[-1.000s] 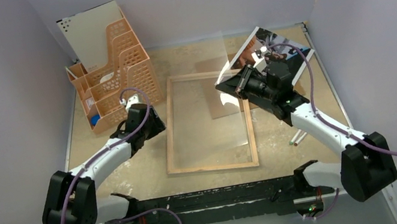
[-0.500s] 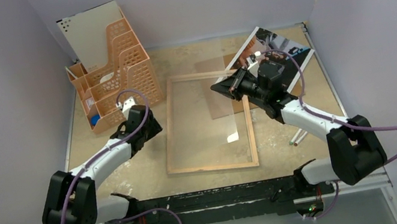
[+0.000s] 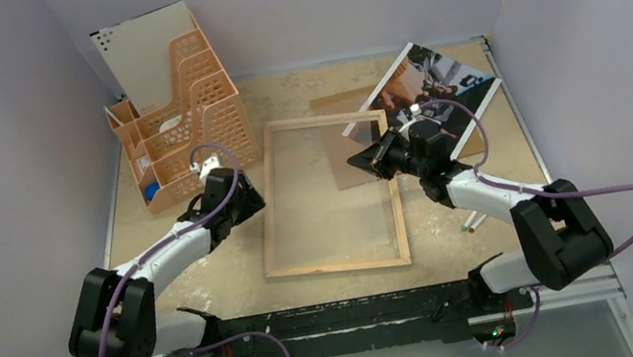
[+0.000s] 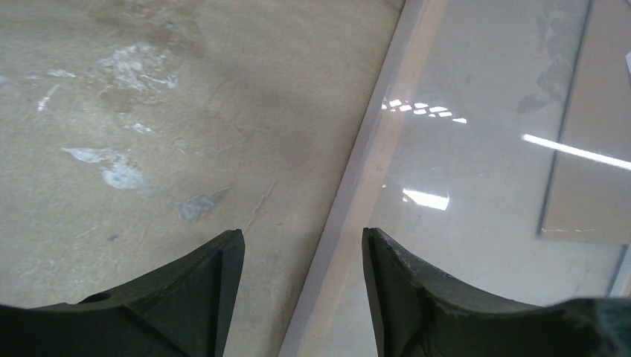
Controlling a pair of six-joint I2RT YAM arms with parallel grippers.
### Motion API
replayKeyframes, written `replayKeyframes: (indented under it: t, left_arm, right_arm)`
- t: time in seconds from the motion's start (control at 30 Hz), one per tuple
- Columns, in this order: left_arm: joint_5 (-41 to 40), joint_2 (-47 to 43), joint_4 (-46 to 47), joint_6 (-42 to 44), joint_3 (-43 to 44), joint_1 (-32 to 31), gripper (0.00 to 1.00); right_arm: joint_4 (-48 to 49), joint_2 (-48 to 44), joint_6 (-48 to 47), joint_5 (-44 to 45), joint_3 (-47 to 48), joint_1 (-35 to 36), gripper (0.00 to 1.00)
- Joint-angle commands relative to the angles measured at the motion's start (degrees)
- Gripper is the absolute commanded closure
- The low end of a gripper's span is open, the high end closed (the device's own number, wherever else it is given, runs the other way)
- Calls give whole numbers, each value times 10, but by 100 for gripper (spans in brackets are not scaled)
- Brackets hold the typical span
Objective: Put the photo into the frame
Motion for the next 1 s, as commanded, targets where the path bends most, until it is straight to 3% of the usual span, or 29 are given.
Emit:
replayKeyframes:
  t: [0.0,0.43,0.8,0.97]
  left_arm:
    - [46,17,47,10,-6,4,38]
    - [73,47,53,26,-9,4,33]
    - [71,52,53,33,-9,4,32]
    - [70,58,53,31,-8,4,33]
  right_arm:
    - [15,3,-21,30,-11,2,100]
    - [21,-7,-64,75,-69,-18,100]
    - [111,73,-161,-27,-66,-48,100]
    - [171,69,-179,-46,-81,-47,100]
